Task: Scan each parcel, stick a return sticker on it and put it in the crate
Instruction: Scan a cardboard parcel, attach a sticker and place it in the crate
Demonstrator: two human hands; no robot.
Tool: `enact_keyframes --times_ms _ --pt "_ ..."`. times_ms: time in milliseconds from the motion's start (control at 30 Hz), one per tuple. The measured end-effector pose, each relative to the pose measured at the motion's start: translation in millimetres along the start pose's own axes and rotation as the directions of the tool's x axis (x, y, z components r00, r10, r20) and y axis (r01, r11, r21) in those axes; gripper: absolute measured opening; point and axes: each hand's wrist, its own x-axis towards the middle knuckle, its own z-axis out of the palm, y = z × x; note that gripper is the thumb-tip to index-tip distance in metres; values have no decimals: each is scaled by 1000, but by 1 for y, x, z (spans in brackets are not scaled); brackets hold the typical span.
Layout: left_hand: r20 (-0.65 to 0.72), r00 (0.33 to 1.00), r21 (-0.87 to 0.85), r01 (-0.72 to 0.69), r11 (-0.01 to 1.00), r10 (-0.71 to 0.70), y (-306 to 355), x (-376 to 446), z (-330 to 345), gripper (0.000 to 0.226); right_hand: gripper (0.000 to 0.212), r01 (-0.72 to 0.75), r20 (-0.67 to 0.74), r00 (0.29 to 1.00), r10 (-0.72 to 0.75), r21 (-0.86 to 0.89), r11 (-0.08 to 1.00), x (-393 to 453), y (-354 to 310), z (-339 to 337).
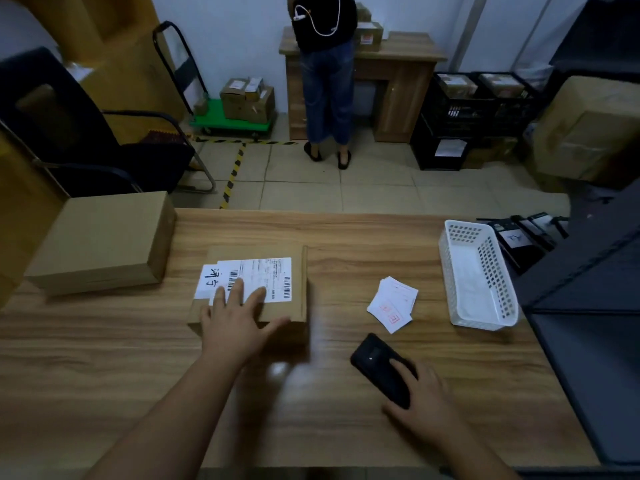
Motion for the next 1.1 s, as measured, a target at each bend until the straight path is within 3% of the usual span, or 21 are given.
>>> enact_keyframes --times_ms 167,333,467,700,767,867,933,1033,1100 --pt "-2 998 55 69 996 -69 20 1 -3 82 76 23 -38 999 -28 -120 992 9 -4 2" --pt "-54 994 82 -94 992 99 -15 8 -16 90 80 32 -46 998 -38 -124 992 14 -8 -3" --pt "74 988 112 -141 984 133 -60 11 -8 80 83 17 -56 998 -21 -77 997 17 -22 -4" --pt "-120 982 177 162 971 -143 -36 -11 1 80 83 4 -118 993 4 65 998 21 -51 -33" --pt "-160 984 138 98 986 -76 -32 -18 -2 70 80 24 -167 986 -7 96 995 23 -63 -49" --pt "-215 965 56 -141 988 150 -42 -25 -8 66 78 65 -226 973 -38 114 991 27 -81 -74" --pt "-166 961 37 -216 976 219 -59 -25 -10 73 76 90 -237 970 -51 159 983 27 -91 -88" --pt "43 992 3 -118 993 118 -74 -25 -11 80 75 128 -237 970 -59 286 950 22 -104 -104" --pt "58 996 -83 -58 995 63 -67 -29 -7 77 73 151 -236 970 -61 382 912 17 -113 -115"
